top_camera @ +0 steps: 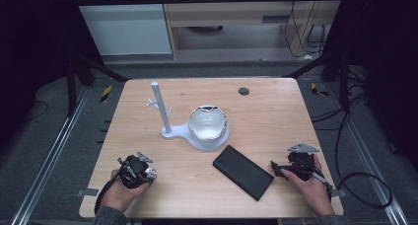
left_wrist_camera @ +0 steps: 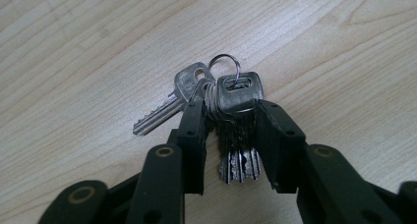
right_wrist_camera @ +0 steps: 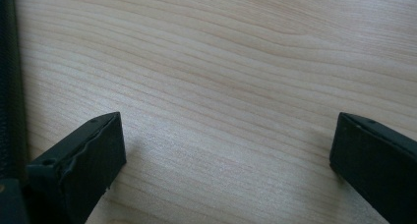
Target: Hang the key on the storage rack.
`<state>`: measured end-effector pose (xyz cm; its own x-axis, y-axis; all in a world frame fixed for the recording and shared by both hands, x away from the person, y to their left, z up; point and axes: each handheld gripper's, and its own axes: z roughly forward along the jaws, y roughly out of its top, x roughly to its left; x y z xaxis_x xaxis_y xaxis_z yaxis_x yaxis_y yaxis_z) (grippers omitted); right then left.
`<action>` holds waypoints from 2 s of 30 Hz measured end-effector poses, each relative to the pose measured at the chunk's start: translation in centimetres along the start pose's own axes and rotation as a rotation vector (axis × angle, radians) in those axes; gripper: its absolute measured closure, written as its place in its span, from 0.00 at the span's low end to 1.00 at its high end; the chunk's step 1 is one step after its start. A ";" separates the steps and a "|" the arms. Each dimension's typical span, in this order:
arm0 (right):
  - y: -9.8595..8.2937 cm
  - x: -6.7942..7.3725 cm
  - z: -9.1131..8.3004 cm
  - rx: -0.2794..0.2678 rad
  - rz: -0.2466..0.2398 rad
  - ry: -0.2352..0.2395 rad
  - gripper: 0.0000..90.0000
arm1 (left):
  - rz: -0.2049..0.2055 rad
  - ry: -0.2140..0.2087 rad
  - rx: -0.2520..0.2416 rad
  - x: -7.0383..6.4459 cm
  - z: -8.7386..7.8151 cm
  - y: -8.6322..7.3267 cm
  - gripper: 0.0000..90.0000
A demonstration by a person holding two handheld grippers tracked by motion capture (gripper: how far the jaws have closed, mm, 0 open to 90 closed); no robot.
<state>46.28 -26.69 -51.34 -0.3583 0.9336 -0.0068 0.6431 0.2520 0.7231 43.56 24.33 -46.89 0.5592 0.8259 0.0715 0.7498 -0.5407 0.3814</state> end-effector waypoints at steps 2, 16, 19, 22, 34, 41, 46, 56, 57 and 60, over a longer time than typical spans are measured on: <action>0.0 0.0 0.0 0.000 0.003 0.002 0.01 | 0.009 -0.005 -0.004 -0.2 0.0 0.0 0.82; 0.1 0.2 0.0 0.002 0.008 0.007 0.01 | 0.038 -0.009 -0.019 -0.7 -0.5 -0.2 0.93; 0.1 0.2 0.0 0.001 0.009 0.009 0.01 | 0.047 -0.005 -0.007 -0.8 -0.4 -0.2 0.93; 0.1 0.2 0.0 -0.001 0.007 0.007 0.01 | 0.049 -0.010 -0.007 -0.8 -0.4 -0.3 0.93; 0.1 0.2 0.0 -0.001 0.004 0.005 0.01 | 0.073 -0.021 0.001 -0.6 -1.3 0.1 0.94; 0.1 0.2 0.0 -0.002 0.000 0.004 0.01 | 0.070 -0.033 -0.014 -0.3 -2.0 0.1 0.94; 0.1 0.2 0.1 -0.003 -0.001 0.007 0.01 | 0.073 -0.035 -0.028 0.1 -3.2 0.4 0.94; 0.1 0.3 0.0 -0.001 0.006 0.013 0.01 | 0.084 -0.024 -0.078 1.0 -6.5 2.1 0.94; 0.1 0.3 0.0 -0.001 0.006 0.013 0.01 | 0.083 -0.018 -0.083 1.2 -6.9 2.4 0.94; 0.1 0.3 0.0 -0.001 0.005 0.014 0.01 | 0.080 -0.021 -0.095 1.7 -7.9 3.1 0.94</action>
<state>46.25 -26.38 -51.28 -0.3642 0.9313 0.0069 0.6446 0.2467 0.7236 44.08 25.35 -38.28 0.6240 0.7766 0.0868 0.6660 -0.5866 0.4609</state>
